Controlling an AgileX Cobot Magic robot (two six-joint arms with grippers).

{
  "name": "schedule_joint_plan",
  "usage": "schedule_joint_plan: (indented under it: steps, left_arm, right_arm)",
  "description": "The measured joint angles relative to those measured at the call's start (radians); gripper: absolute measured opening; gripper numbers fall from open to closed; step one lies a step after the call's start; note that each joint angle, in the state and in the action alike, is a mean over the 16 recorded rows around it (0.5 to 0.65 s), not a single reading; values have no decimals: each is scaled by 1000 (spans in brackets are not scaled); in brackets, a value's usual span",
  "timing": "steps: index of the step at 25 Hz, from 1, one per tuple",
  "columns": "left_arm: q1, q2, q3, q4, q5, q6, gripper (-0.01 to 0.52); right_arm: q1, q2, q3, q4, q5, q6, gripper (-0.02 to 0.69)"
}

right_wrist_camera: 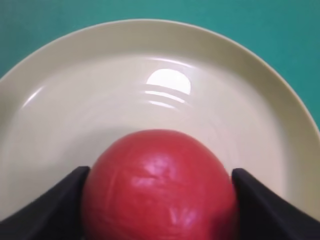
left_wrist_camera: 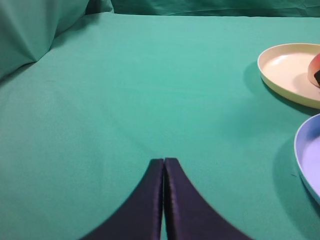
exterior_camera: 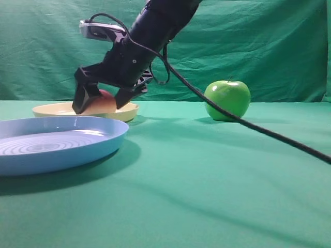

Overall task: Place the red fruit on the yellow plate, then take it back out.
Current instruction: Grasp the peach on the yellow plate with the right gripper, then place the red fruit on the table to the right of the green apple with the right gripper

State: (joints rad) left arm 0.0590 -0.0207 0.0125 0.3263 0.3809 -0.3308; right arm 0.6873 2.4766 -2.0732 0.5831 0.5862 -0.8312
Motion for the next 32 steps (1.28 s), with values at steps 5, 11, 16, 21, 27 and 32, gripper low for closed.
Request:
schedule_joint_plan:
  steps: [5, 11, 16, 21, 27, 32]
  left_arm:
    - [0, 0, 0, 0, 0, 0, 0]
    - [0, 0, 0, 0, 0, 0, 0]
    - [0, 0, 0, 0, 0, 0, 0]
    - [0, 0, 0, 0, 0, 0, 0]
    - [0, 0, 0, 0, 0, 0, 0]
    - [0, 0, 0, 0, 0, 0, 0]
  right_arm:
    - [-8, -22, -35, -16, 75, 26, 294]
    - [-37, -119, -82, -70, 209, 104, 213]
    - [-84, -256, -106, -152, 342, 222, 206]
    - [-144, -413, -106, -255, 468, 360, 198]
    - [-222, -605, -34, -355, 578, 494, 195]
    - [-269, -778, 132, -409, 590, 559, 195]
